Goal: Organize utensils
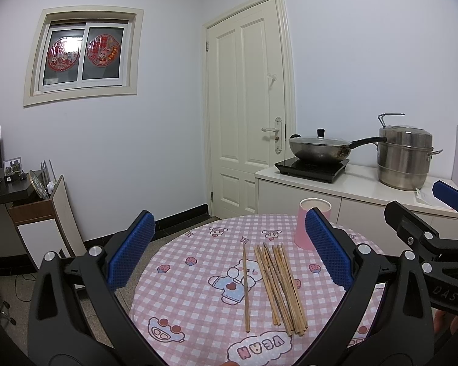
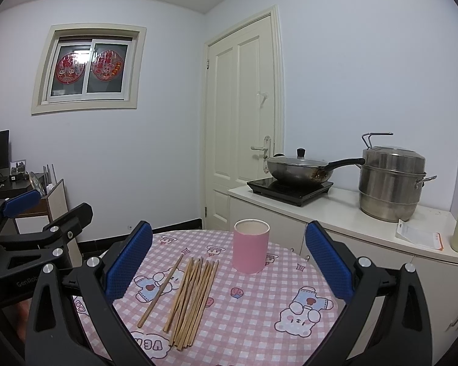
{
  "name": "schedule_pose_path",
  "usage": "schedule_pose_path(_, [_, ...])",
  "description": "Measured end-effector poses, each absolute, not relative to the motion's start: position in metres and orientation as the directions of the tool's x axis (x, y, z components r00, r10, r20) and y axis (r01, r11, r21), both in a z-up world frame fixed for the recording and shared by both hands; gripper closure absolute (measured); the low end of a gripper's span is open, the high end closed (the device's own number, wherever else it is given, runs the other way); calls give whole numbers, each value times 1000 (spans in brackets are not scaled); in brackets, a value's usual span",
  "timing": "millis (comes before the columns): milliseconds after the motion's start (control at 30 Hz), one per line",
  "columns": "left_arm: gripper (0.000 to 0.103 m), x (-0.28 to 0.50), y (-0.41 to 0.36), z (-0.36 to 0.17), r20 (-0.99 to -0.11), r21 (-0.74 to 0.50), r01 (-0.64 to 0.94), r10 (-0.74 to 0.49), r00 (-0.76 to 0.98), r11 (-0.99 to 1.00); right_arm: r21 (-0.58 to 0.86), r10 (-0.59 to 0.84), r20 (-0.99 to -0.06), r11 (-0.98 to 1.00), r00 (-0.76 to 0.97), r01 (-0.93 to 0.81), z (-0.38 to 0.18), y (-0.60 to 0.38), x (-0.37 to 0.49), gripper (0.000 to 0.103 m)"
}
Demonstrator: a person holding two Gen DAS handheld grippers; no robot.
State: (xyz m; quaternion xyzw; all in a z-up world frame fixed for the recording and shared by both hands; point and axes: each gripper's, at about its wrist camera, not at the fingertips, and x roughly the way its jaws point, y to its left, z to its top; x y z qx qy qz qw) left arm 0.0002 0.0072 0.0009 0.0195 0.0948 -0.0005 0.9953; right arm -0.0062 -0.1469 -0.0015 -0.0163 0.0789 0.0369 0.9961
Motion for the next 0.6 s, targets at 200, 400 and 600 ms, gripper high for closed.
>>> schedule_pose_path(200, [6,0,8,1,-188,38,5,3,982,999,-29,79,-163,996,984,-85,-3,-147,-5,6])
schedule_pose_path(400, [6,0,9,0,-188,40,5,2,982,999,-20,87,-167,996,982,-92,-5,-149,-4,6])
schedule_pose_path(600, [6,4,12,-7,-199,44,10,-1,980,999,10,113,-181,994,977,-113,-7,-153,3,6])
